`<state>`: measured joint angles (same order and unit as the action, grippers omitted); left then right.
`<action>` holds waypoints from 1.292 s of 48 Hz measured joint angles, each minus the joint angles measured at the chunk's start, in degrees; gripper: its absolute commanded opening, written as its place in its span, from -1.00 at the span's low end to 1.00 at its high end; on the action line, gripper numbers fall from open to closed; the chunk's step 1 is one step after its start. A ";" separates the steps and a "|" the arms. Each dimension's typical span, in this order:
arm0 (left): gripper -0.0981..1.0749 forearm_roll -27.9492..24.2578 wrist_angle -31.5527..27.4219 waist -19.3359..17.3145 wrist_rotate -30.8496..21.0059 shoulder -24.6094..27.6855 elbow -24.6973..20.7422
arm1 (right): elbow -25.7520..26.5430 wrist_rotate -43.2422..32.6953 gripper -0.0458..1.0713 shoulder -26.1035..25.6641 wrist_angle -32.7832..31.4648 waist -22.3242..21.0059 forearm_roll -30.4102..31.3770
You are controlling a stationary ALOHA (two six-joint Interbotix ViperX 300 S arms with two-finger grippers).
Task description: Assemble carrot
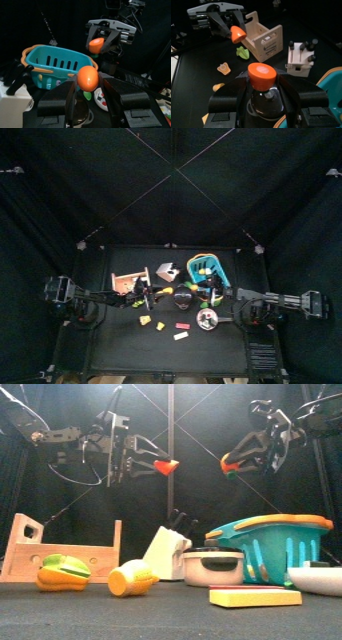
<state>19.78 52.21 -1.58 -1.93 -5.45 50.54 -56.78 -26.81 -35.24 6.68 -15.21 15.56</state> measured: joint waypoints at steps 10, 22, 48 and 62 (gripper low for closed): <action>0.25 -0.09 0.35 0.09 -0.09 0.00 -1.14 | 1.58 -0.09 0.03 5.27 0.00 1.93 -1.05; 0.25 -0.26 4.22 0.88 -2.55 0.18 -1.32 | 6.42 -0.09 0.03 10.20 -0.09 4.92 -2.02; 0.25 -2.99 5.45 0.53 -12.66 0.18 1.23 | 13.54 0.09 0.03 13.89 -15.03 5.36 -8.09; 0.25 6.24 5.36 0.26 -20.57 0.18 1.93 | 17.49 0.09 0.05 17.23 -27.69 6.42 5.19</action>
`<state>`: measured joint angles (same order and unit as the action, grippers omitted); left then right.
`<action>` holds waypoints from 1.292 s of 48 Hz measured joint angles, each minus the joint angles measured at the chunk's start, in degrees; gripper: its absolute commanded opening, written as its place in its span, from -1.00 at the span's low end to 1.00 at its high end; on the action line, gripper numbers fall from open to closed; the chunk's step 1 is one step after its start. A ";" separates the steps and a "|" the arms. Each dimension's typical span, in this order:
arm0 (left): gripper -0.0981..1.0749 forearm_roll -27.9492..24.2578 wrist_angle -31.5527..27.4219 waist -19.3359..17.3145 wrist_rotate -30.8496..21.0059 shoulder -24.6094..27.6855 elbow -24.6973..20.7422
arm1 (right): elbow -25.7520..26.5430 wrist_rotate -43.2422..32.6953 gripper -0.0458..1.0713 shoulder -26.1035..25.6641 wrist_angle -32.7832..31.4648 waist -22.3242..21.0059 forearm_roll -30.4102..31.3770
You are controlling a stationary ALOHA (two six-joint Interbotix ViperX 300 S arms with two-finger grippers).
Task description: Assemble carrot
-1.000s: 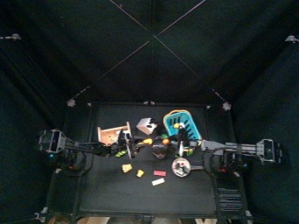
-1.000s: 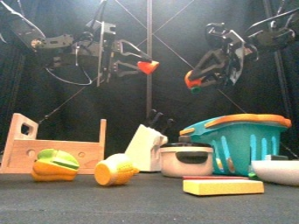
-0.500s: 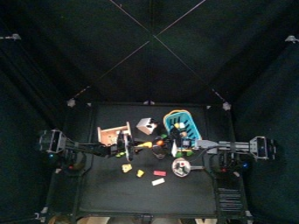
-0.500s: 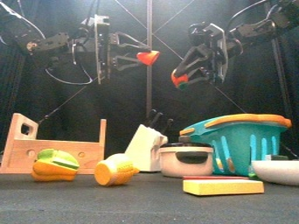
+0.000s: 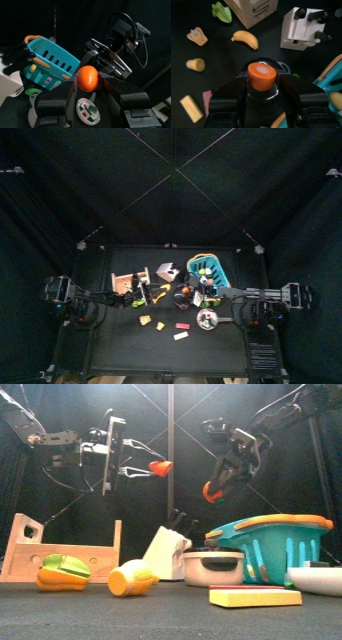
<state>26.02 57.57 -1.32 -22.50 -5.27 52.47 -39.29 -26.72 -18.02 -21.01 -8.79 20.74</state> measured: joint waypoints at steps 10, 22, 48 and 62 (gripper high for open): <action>0.25 1.23 -1.93 -0.70 -7.82 0.44 0.00 | 4.13 -0.18 0.05 3.60 -6.77 2.81 14.06; 0.24 1.32 -3.78 -2.11 -15.91 4.48 -2.02 | 8.44 -0.26 0.05 7.91 -10.72 4.31 25.93; 0.24 3.60 -2.55 -3.60 -30.06 4.57 -2.99 | 15.82 -0.26 0.05 15.56 -25.58 9.40 36.30; 0.24 3.69 -2.55 -3.69 -30.59 5.19 -4.04 | 18.46 -0.18 0.05 17.75 -28.04 9.49 36.39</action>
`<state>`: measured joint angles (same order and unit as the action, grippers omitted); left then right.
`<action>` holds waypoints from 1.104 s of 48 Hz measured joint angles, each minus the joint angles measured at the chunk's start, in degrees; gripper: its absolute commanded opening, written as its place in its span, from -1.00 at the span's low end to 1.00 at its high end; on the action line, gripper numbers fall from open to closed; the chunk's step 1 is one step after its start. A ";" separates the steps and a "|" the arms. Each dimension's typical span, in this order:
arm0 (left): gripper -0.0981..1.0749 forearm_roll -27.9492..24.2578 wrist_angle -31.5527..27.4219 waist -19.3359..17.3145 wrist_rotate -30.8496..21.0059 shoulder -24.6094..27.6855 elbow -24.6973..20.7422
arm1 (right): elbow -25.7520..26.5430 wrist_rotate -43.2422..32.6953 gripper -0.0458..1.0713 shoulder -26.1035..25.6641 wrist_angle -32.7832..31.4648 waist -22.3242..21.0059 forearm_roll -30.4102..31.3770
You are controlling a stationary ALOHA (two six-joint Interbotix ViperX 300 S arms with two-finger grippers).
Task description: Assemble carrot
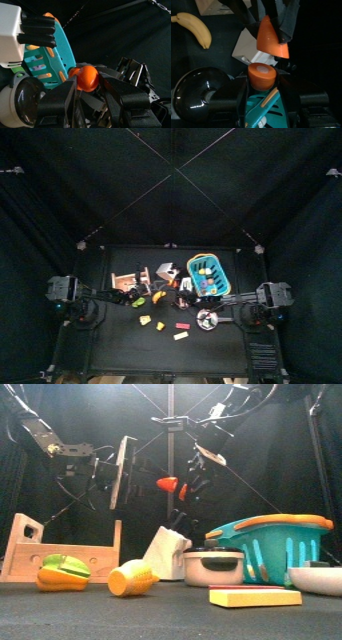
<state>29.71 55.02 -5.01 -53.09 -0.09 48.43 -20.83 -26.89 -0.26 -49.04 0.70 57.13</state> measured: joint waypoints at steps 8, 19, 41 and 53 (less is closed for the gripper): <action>0.24 0.26 0.00 0.00 -1.32 0.00 0.00 | 0.88 0.00 0.05 0.97 -4.48 -0.09 0.26; 0.24 1.23 -0.09 0.09 -5.54 0.00 0.00 | 2.55 0.09 0.05 2.46 -7.03 0.09 0.97; 0.24 1.49 0.00 0.00 -8.09 0.26 0.00 | 4.83 0.00 0.05 3.60 -8.53 1.32 2.20; 0.24 1.67 0.00 0.00 -12.48 0.26 0.00 | 6.15 0.09 0.05 5.10 -11.69 1.76 3.96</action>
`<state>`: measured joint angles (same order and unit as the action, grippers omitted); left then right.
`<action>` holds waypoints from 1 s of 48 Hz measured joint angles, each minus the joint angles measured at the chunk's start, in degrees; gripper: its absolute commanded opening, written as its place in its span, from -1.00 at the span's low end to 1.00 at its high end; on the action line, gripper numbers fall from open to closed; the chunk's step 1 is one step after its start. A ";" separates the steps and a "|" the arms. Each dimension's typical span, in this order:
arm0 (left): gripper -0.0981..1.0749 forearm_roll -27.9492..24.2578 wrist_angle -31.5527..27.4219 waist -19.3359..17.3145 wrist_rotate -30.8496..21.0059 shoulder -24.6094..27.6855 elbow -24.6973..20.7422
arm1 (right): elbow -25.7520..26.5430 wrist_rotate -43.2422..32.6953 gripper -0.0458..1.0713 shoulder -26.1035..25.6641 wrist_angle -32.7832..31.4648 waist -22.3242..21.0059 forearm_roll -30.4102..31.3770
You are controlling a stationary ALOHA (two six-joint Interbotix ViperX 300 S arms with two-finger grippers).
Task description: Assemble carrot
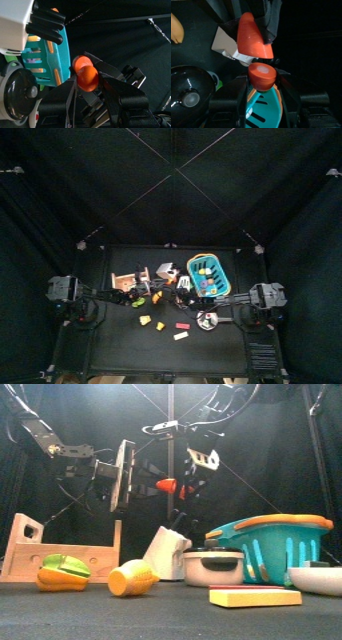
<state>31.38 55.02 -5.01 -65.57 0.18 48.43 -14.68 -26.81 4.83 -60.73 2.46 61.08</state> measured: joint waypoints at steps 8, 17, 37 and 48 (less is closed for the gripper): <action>0.24 -0.09 0.00 0.00 -4.48 0.62 0.00 | 1.05 0.00 0.05 0.88 -0.62 0.53 0.35; 0.24 -0.09 0.00 -0.18 -5.63 1.05 0.00 | 2.20 0.35 0.05 2.11 -1.67 0.97 0.35; 0.24 -1.49 0.00 -2.11 -5.54 1.14 0.00 | 3.43 0.70 0.05 3.16 -3.16 2.29 -1.41; 0.24 -3.78 0.00 -2.20 -5.63 1.14 0.00 | 3.78 0.88 0.05 3.16 -3.16 1.93 -1.58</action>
<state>27.60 55.02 -7.21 -71.19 1.32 48.43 -10.90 -25.93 8.00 -63.90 4.39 59.50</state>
